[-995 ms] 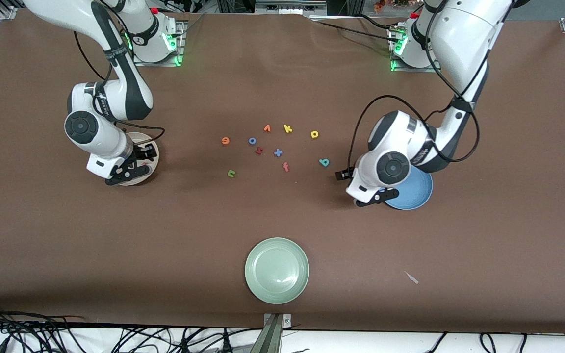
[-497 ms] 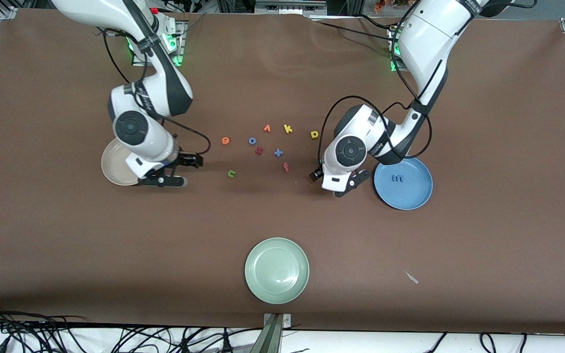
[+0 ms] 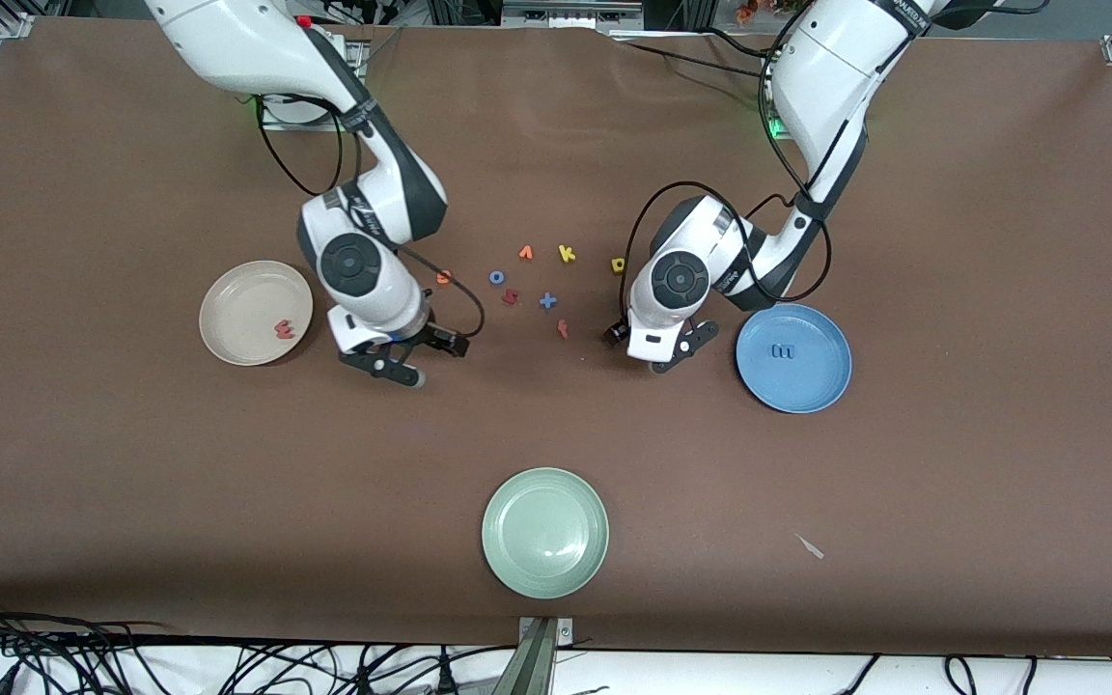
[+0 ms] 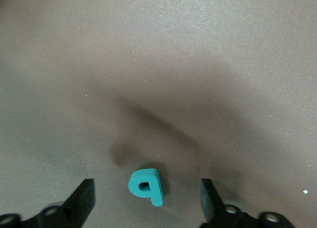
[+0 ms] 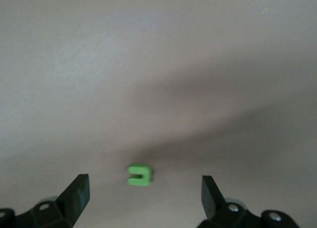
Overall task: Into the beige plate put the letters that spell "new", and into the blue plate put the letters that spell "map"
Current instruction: 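Grasp the teal and green letters with the left and right grippers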
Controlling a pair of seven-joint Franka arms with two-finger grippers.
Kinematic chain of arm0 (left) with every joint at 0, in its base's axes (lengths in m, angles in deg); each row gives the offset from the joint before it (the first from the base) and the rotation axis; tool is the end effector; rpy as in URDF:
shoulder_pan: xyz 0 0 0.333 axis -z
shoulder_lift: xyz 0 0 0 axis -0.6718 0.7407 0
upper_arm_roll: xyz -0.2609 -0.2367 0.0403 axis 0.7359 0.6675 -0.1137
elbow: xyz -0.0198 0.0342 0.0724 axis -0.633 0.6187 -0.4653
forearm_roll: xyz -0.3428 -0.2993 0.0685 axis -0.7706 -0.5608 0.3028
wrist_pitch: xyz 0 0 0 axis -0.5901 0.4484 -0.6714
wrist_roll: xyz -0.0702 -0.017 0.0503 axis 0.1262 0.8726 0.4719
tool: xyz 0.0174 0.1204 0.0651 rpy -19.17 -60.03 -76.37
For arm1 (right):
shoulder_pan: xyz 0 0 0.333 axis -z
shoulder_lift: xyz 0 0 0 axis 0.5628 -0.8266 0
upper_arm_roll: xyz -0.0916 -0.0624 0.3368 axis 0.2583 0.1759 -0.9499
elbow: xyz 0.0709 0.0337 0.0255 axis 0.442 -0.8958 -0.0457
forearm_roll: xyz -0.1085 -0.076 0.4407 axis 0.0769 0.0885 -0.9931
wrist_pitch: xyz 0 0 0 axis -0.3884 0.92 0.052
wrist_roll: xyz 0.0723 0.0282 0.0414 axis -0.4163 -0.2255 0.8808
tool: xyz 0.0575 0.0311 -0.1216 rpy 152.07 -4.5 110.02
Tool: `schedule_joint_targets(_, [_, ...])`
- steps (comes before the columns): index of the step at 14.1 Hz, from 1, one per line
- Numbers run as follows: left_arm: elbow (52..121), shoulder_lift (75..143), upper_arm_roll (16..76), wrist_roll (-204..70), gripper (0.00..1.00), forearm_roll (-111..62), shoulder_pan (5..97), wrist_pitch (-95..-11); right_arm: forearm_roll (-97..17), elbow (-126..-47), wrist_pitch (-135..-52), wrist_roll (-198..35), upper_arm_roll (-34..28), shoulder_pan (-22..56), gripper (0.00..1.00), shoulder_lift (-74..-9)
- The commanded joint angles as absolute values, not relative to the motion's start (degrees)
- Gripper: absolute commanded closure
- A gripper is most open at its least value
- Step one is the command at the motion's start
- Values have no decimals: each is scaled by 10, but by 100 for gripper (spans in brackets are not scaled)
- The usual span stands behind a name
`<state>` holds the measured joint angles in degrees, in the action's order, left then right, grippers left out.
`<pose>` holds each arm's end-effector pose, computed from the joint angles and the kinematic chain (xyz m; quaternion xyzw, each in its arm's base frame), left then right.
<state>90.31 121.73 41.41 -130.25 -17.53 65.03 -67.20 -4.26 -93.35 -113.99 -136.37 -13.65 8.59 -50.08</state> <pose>0.5633 -0.4120 0.1196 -0.9411 -0.3164 0.1181 0.0137 0.6118 0.3642 0.1774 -0.9842 0.1744 0.0248 0.0176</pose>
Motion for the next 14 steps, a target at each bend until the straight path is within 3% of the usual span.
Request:
schedule_joint_targets(1, [932, 1193, 410, -1309, 27, -186, 655, -689, -42, -914, -1162, -1391, -134, 69, 0, -534])
schedule_joint_targets(3, [934, 1194, 410, -1309, 38, -185, 655, -689, -41, -914, -1163, -1391, -134, 67, 0, -537])
schedule_joint_targets(7, [936, 1194, 410, -1309, 72, -185, 658, -690, -40, -915, -1176, -1388, -133, 67, 1, -551])
schedule_joint_targets(12, [935, 1188, 409, -1298, 84, -180, 654, -681, -40, -920, -1182, -1384, -134, 67, 18, -556])
schedule_joint_targets(14, [916, 1158, 409, -1300, 84, -180, 637, -653, -40, -922, -1182, -1383, -134, 67, 25, -557])
